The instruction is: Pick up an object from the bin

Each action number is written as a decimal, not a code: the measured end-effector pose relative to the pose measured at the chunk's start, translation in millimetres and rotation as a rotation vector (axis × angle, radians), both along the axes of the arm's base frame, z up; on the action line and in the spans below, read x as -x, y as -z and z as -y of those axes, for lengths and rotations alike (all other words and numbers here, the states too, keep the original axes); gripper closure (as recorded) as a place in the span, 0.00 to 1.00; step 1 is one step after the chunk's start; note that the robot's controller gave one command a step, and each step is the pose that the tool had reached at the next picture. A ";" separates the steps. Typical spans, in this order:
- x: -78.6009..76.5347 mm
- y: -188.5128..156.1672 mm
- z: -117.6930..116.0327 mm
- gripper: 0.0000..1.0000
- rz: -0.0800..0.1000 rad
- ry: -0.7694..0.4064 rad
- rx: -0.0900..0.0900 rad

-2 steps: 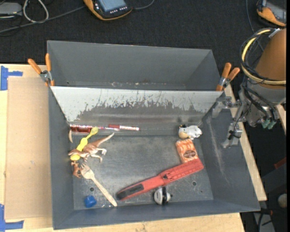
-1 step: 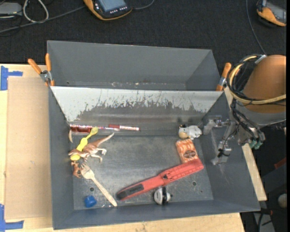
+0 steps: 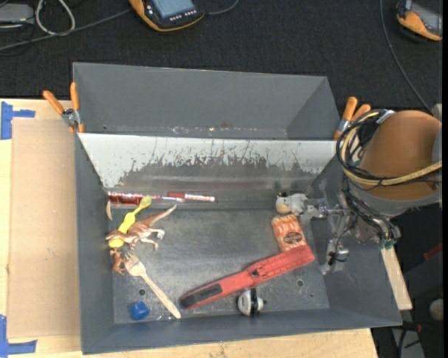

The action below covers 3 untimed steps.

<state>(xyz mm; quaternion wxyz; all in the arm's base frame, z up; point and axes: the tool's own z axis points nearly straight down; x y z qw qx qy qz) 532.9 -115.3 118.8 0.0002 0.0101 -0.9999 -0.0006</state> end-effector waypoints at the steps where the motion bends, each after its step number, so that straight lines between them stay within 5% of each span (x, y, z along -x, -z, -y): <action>1: 0.0 0.0 0.0 0.00 0.000 0.000 0.000; 2: -33.7 -30.3 -3.4 0.00 0.013 0.036 0.002; 3: 7.3 23.8 -28.0 0.00 -0.001 0.051 0.000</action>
Offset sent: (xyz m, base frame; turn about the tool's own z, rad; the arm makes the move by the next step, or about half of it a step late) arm 0.0308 0.0028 0.0285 0.0369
